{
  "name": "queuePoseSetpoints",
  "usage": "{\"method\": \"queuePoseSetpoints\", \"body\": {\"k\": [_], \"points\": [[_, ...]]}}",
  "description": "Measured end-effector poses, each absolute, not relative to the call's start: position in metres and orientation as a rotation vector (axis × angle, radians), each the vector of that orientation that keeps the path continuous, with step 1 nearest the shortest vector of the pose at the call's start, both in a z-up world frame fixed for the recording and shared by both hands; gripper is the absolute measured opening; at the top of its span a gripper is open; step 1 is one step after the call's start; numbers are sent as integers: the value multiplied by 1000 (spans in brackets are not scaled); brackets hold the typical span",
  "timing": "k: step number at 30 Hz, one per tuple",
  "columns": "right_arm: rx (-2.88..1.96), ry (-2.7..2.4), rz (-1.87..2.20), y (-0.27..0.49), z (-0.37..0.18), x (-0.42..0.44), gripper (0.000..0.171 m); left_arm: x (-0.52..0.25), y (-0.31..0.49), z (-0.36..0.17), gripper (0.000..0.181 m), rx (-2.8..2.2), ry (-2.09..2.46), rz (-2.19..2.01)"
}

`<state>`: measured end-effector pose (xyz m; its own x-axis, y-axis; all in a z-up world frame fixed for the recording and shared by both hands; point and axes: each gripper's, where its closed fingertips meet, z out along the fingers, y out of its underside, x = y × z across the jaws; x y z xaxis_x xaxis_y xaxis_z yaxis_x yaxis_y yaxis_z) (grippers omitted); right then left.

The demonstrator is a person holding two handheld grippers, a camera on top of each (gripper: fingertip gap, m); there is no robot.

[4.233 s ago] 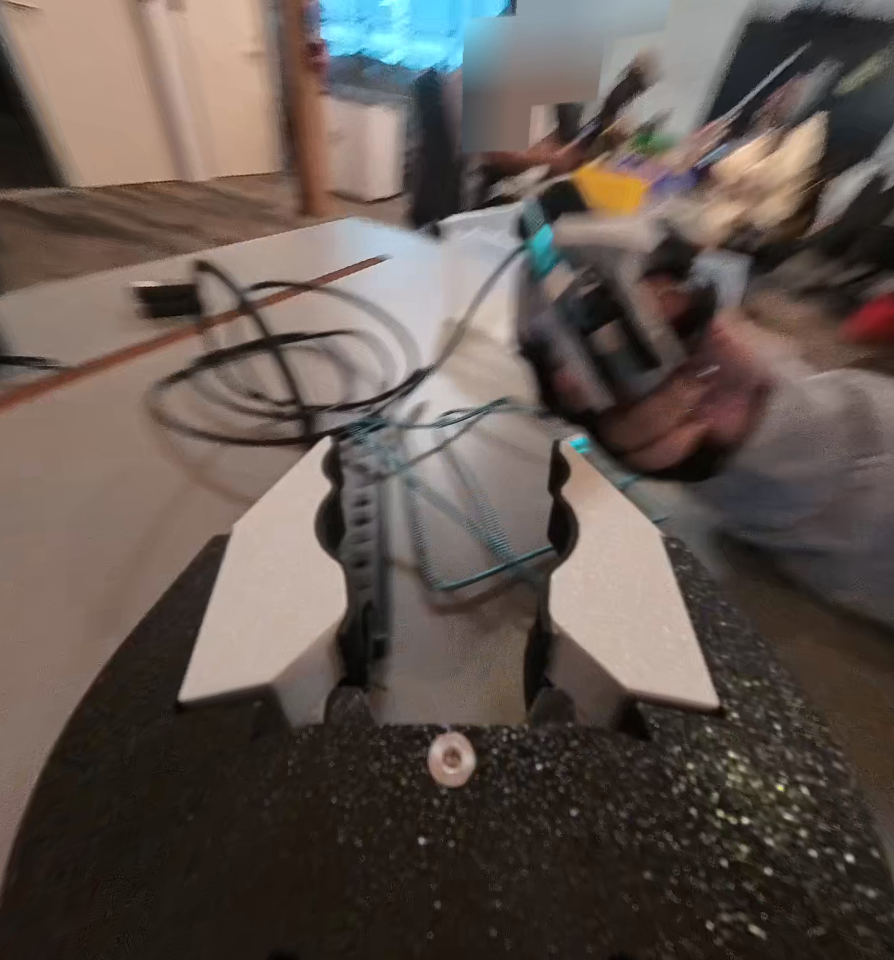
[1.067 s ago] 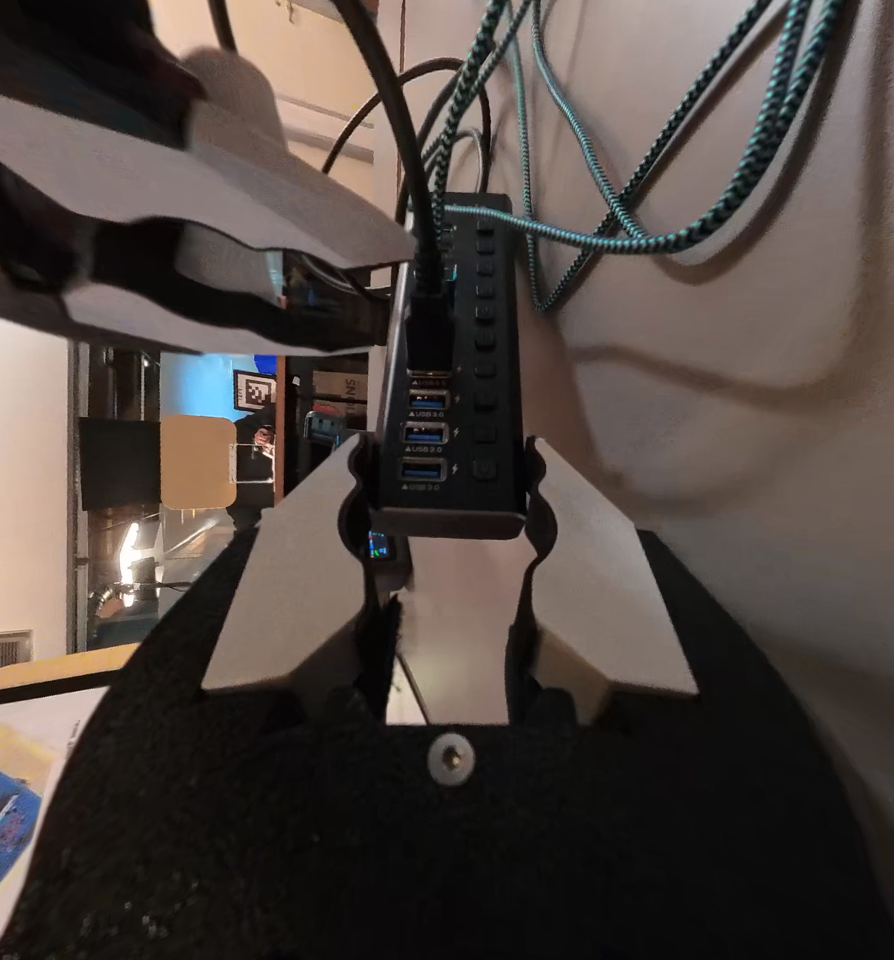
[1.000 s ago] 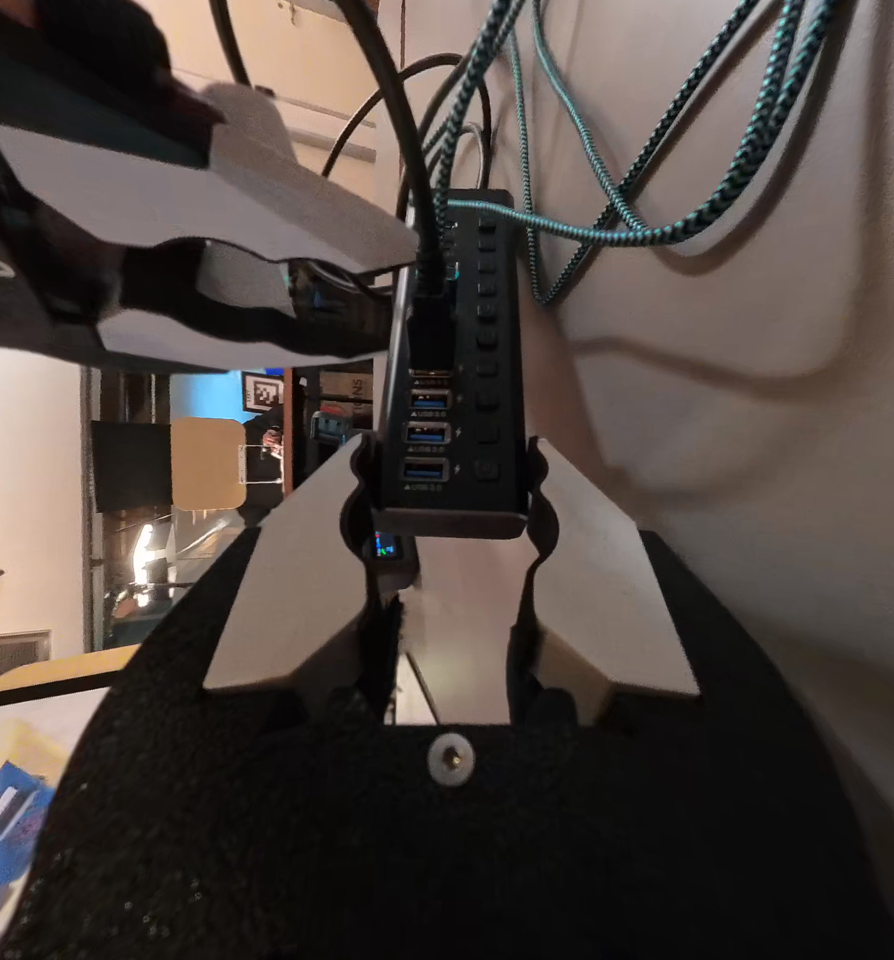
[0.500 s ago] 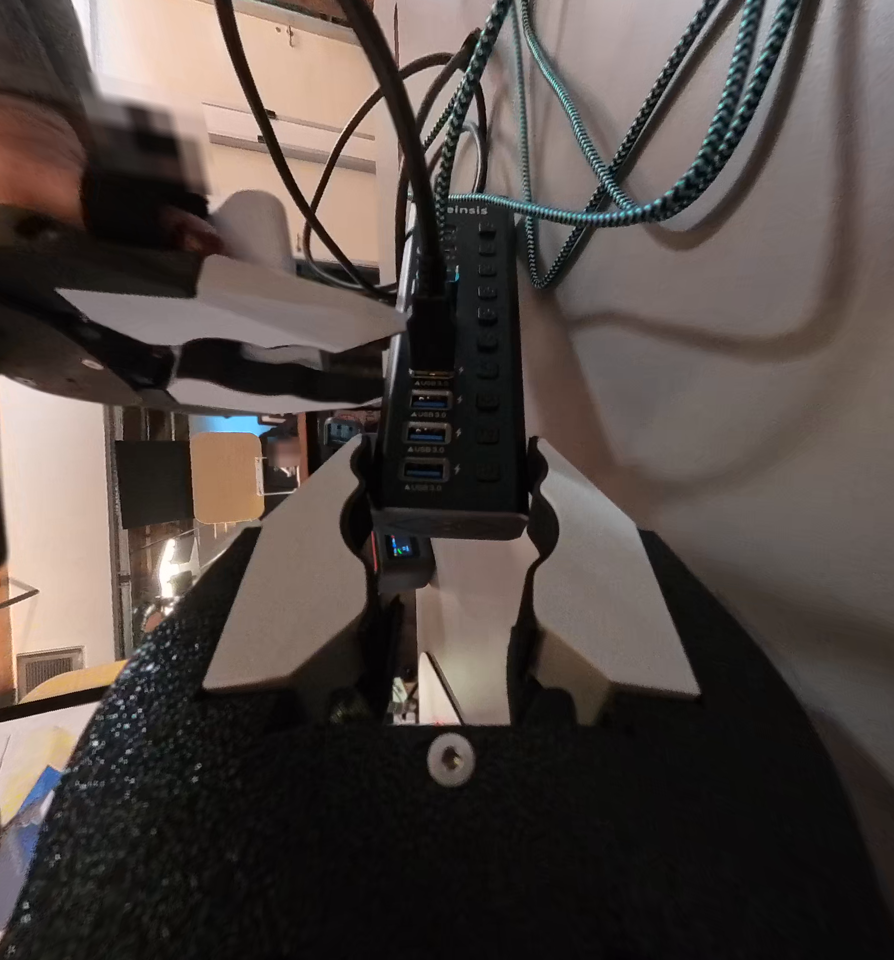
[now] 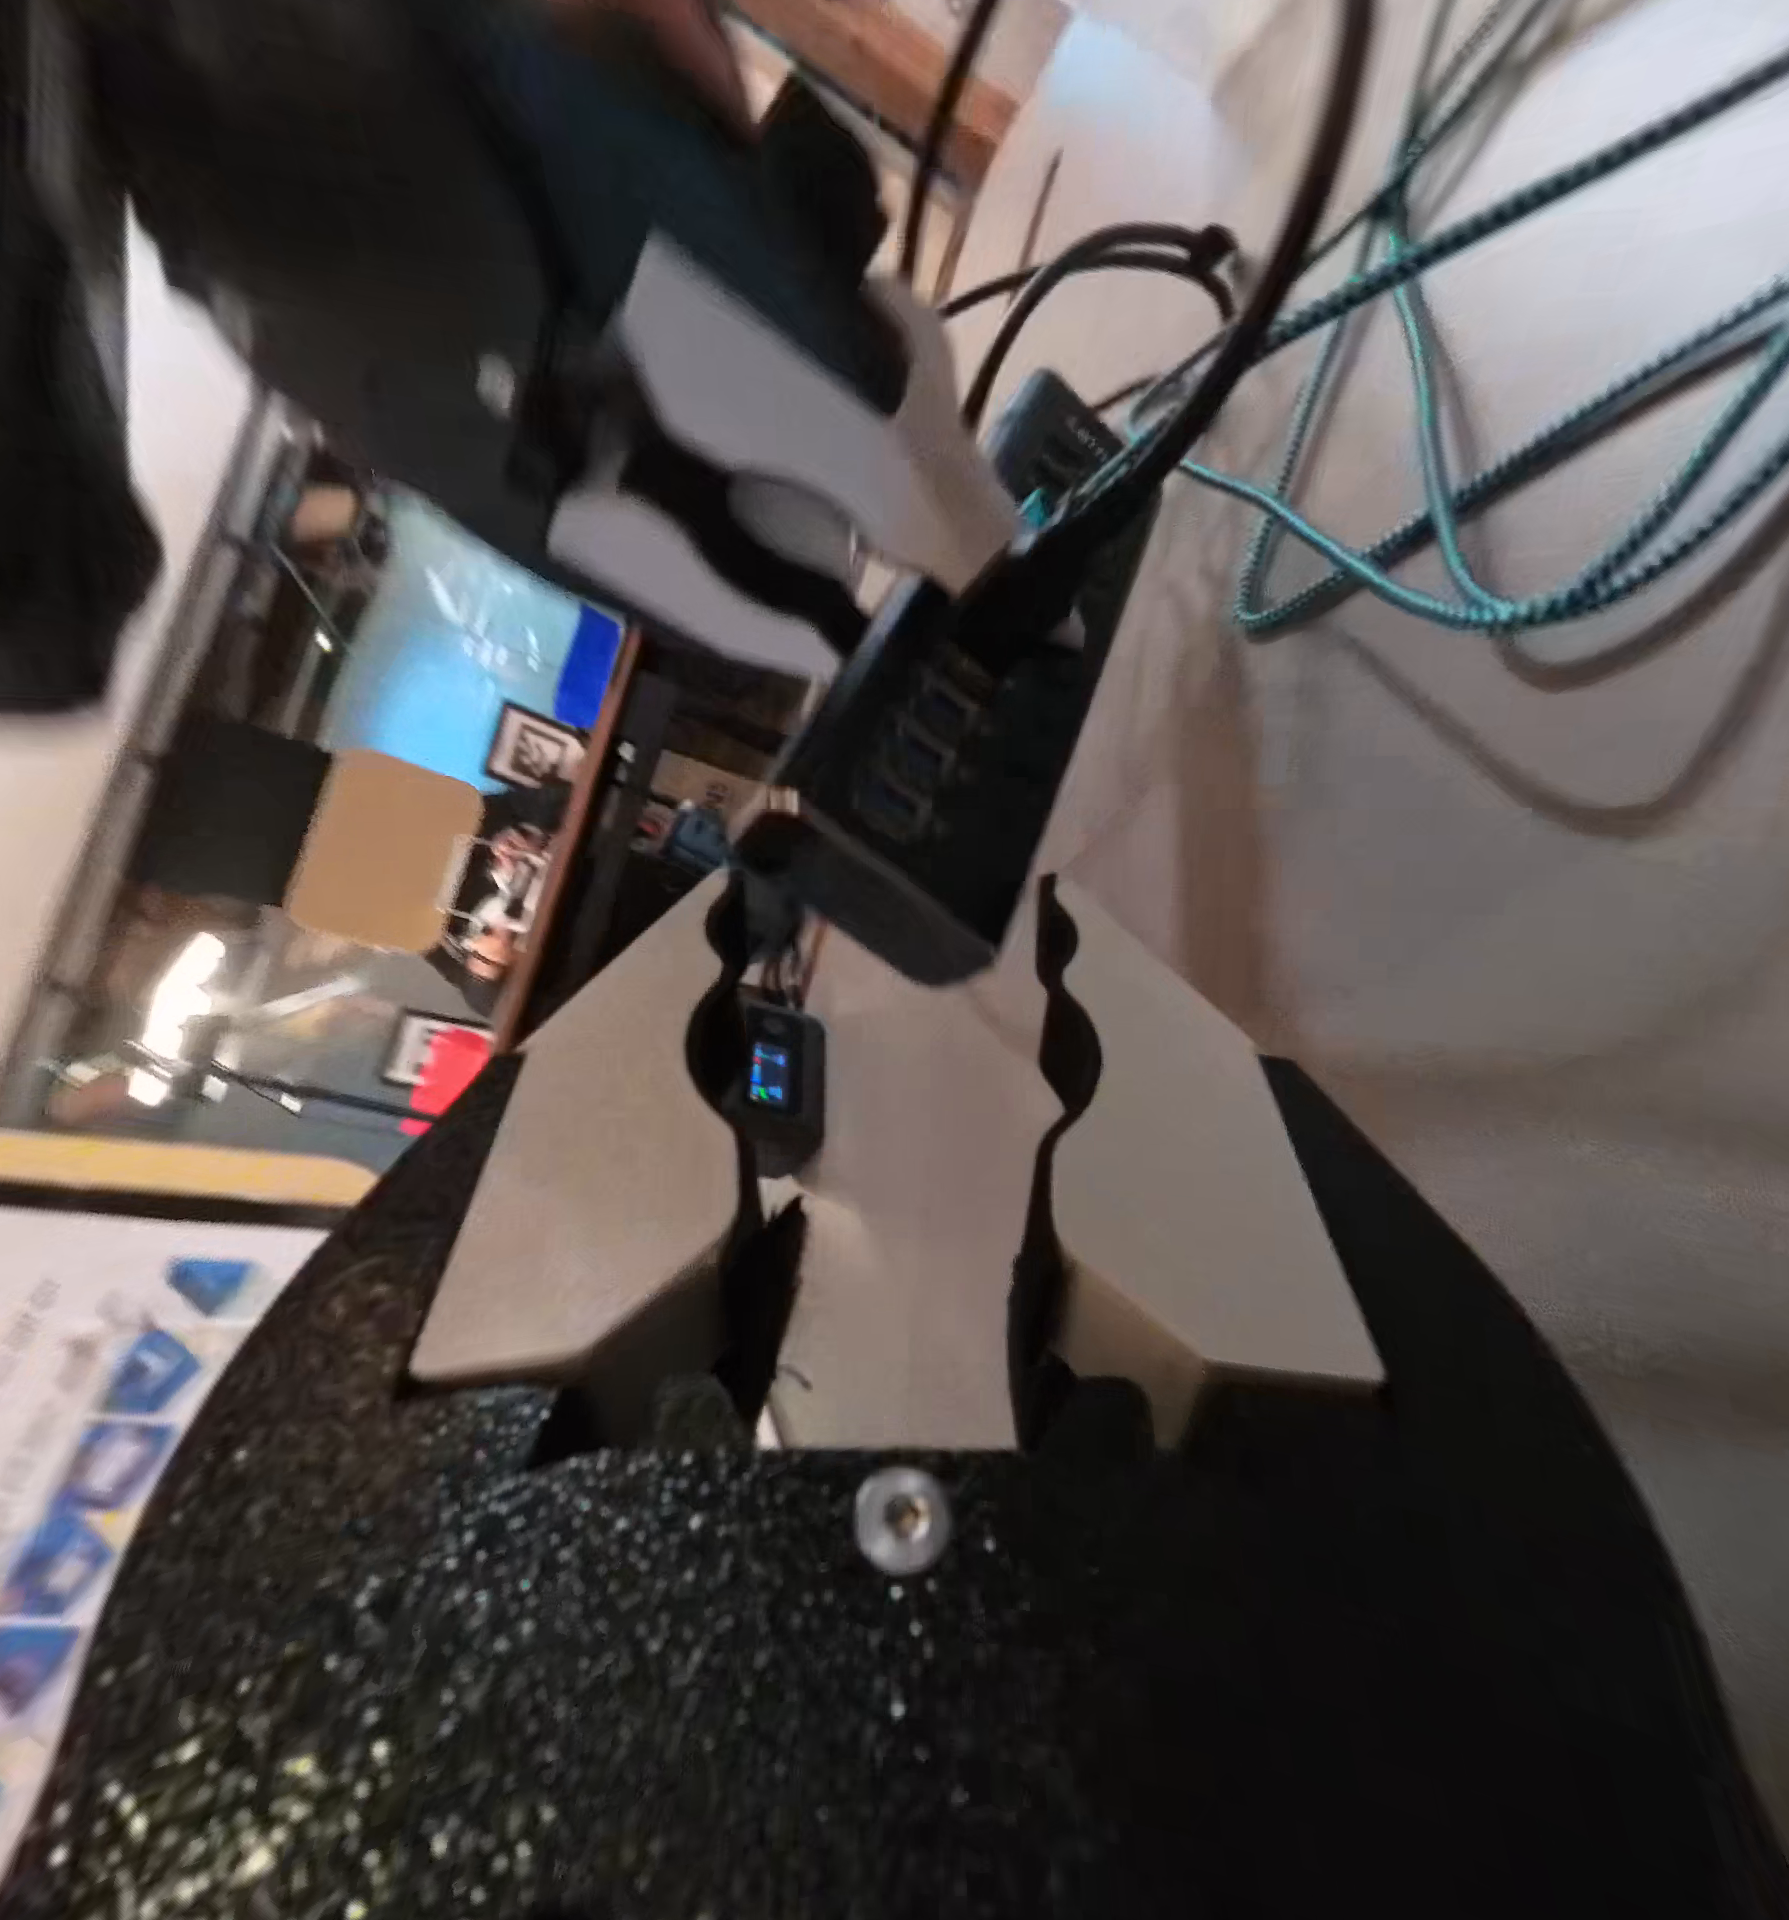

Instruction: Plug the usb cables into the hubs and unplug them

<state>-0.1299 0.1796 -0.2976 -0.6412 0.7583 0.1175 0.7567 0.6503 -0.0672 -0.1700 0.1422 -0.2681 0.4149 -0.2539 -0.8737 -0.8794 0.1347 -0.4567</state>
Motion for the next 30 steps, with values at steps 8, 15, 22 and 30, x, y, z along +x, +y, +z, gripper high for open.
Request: {"method": "queuePoseSetpoints", "body": {"k": [8,15,22,30], "points": [[-1140,-2219,-78,210,-249,-115,25,-178,145,-260,57,-1544,854,248],[-1108,-1872,-112,232,-134,-87,25,-169,145,-262,63,-1571,812,98],[-1017,-1705,-417,264,16,-44,25,-166,147,-273,61,-1617,831,73],[-973,-1550,-626,271,154,-15,25,-154,144,-273,62,-1668,778,-103]]}}
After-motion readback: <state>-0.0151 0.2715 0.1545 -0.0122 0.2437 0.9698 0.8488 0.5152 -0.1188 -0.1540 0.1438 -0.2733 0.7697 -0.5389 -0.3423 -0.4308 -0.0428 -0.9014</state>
